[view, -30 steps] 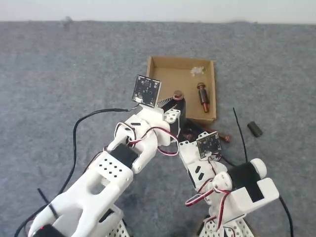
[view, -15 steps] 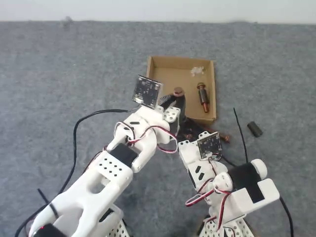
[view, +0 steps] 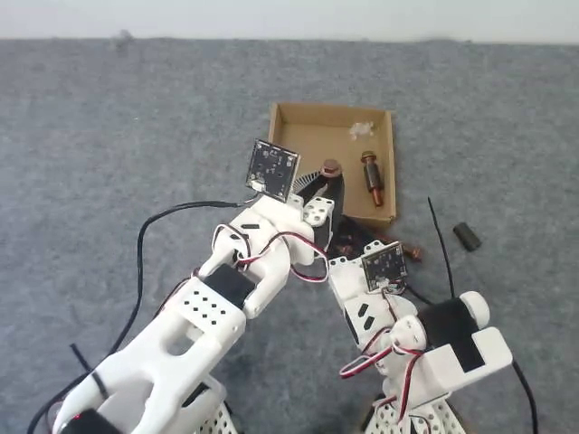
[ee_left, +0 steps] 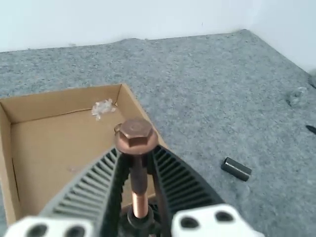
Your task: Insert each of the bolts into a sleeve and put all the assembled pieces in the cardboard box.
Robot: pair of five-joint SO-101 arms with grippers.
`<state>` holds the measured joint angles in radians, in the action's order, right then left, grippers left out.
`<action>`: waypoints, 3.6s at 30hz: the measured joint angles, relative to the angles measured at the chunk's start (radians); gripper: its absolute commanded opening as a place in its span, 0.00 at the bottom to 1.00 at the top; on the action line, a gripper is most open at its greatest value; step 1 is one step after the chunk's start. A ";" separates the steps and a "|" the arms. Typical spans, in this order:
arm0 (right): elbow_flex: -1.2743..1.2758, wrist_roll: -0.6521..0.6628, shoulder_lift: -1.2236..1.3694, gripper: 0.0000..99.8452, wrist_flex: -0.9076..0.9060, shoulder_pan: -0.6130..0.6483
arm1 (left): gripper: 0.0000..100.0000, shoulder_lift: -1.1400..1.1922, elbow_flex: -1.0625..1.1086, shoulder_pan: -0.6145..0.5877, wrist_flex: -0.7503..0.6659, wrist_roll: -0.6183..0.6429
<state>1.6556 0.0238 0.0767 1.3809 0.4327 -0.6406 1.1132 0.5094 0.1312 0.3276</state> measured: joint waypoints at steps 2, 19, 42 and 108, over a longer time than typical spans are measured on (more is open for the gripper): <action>0.000 0.000 0.000 0.01 0.000 0.000 | 0.01 0.000 0.000 0.002 0.000 0.000; 0.000 0.000 0.000 0.01 0.000 -0.012 | 0.01 0.000 0.095 0.032 0.002 -0.008; 0.000 0.000 0.000 0.01 -0.002 -0.015 | 0.22 0.000 0.255 0.008 -0.080 -0.132; 0.006 0.000 -0.035 0.01 -0.018 -0.038 | 0.01 -0.531 0.575 -0.466 0.132 -0.074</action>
<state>1.6617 0.0238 0.0414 1.3625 0.3943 -1.1715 1.6886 0.0430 0.2631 0.2539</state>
